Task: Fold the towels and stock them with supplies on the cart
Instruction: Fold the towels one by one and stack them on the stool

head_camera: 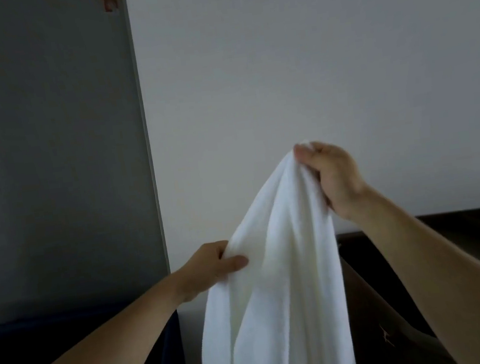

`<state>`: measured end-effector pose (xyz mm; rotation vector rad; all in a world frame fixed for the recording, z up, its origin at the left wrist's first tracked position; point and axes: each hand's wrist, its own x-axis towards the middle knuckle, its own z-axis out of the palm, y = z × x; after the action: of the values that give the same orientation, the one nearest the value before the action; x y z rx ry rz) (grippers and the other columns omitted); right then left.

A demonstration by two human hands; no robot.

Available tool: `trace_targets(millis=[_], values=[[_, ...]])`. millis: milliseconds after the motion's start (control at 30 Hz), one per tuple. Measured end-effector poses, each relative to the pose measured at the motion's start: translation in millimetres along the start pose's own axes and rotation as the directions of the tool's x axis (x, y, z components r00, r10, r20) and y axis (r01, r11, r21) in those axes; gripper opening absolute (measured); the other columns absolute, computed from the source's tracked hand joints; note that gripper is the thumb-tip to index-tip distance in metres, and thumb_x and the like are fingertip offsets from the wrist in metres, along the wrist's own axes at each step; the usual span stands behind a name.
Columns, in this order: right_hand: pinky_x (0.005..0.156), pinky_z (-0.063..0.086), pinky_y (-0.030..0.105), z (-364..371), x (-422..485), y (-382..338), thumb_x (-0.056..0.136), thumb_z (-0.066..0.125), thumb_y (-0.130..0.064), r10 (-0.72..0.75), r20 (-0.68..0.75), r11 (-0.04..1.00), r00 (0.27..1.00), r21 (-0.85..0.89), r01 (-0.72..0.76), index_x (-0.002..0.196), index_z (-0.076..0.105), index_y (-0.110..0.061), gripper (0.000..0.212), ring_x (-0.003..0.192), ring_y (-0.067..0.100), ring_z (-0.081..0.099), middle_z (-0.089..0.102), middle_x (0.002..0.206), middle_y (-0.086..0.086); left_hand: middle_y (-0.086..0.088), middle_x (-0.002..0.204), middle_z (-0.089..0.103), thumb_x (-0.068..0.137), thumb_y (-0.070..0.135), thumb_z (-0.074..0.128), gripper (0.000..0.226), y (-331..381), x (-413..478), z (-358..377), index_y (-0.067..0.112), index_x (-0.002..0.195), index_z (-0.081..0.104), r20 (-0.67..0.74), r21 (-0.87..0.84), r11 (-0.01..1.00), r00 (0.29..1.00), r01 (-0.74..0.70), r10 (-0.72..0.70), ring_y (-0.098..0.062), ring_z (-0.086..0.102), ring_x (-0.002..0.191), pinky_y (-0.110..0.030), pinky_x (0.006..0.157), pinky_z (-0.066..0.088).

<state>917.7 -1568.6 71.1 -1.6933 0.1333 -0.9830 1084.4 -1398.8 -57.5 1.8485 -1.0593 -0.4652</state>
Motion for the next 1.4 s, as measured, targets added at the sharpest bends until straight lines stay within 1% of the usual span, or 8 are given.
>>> trace_targets(millis=[167,300,400,533,700,800,1133,1400], values=[[0.053,0.034,0.026,-24.4,8.3,-12.8,0.077,0.066,-0.038,-0.039,-0.047,0.998,0.998,-0.042,0.037,0.054,0.053,-0.023,0.029,0.052,0.013,0.044,0.046,0.054,-0.003,-0.004,0.089,0.072,0.096,0.026,0.058,0.016,19.8,0.8,-15.7,0.018,0.094,0.072,-0.251,-0.128,0.99,0.968,-0.052,0.019,-0.016,0.067,0.075,-0.032,0.062,0.057],[0.075,0.05,0.044,-26.6,-8.8,21.3,0.088,0.072,-0.027,0.109,0.187,0.908,0.976,-0.419,-0.021,0.093,0.071,-0.012,0.016,0.075,0.023,0.057,0.064,0.084,0.01,0.001,0.075,0.064,0.095,0.031,0.053,0.022,87.1,5.8,-16.9,0.017,0.083,0.067,-0.298,-0.024,0.961,0.92,-0.276,0.256,-0.007,0.056,0.062,-0.022,0.052,0.045],[0.089,0.054,0.04,-16.3,-34.7,41.8,0.094,0.065,-0.02,0.156,0.243,0.968,0.957,-0.231,-0.099,0.13,0.063,-0.022,0.035,0.088,0.017,0.067,0.072,0.098,0.003,-0.005,0.087,0.066,0.097,0.02,0.051,0.021,124.0,12.7,-7.8,0.007,0.093,0.067,-0.182,0.2,0.928,0.919,-0.315,0.351,-0.01,0.055,0.073,-0.024,0.063,0.044],[0.075,0.053,0.042,-11.8,-54.8,59.3,0.09,0.065,-0.026,0.319,0.369,0.945,0.873,-0.19,-0.265,0.085,0.07,-0.004,0.023,0.079,0.031,0.065,0.069,0.083,0.018,0.006,0.099,0.069,0.095,0.014,0.053,0.016,120.7,14.1,4.2,0.019,0.095,0.068,0.034,0.346,0.877,0.938,-0.334,0.344,-0.008,0.06,0.087,-0.018,0.074,0.046],[0.055,0.03,0.03,-12.6,-36.9,56.1,0.096,0.064,-0.019,0.152,0.156,0.965,0.976,-0.236,-0.112,0.058,0.049,-0.018,0.041,0.05,0.009,0.039,0.042,0.053,-0.005,0.0,0.086,0.059,0.09,0.015,0.057,0.006,66.2,12.2,0.1,0.013,0.085,0.055,0.065,0.487,0.861,0.989,-0.148,0.133,-0.021,0.054,0.08,-0.026,0.066,0.041],[0.051,0.03,0.028,-15.5,-14.6,37.5,0.085,0.07,-0.028,0.017,0.043,0.994,0.999,-0.104,-0.013,0.059,0.055,-0.016,0.032,0.05,0.01,0.037,0.04,0.053,-0.001,-0.006,0.101,0.069,0.092,0.015,0.055,0.018,39.4,7.0,-5.4,0.005,0.102,0.067,0.011,0.313,0.95,1.0,0.015,-0.019,-0.024,0.065,0.092,-0.035,0.083,0.051],[0.064,0.038,0.035,-63.1,19.0,64.5,0.068,0.065,-0.042,0.115,-0.261,0.96,0.959,-0.22,-0.175,0.075,0.063,-0.017,0.026,0.063,0.019,0.046,0.047,0.066,0.009,-0.008,0.09,0.065,0.097,0.021,0.057,0.02,3.9,-8.0,-40.5,0.005,0.087,0.064,-0.129,0.26,0.959,0.988,0.116,-0.085,-0.018,0.058,0.077,-0.028,0.07,0.047],[0.065,0.036,0.034,-70.9,14.6,82.3,0.084,0.066,-0.032,0.175,-0.298,0.923,0.938,-0.283,-0.262,0.077,0.06,-0.014,0.02,0.067,0.021,0.046,0.047,0.07,0.01,-0.03,0.121,0.064,0.089,0.023,0.064,0.048,0.3,-17.9,-40.3,-0.013,0.121,0.06,-0.188,-0.591,0.805,0.96,0.056,-0.205,-0.044,0.063,0.11,-0.052,0.099,0.051]])
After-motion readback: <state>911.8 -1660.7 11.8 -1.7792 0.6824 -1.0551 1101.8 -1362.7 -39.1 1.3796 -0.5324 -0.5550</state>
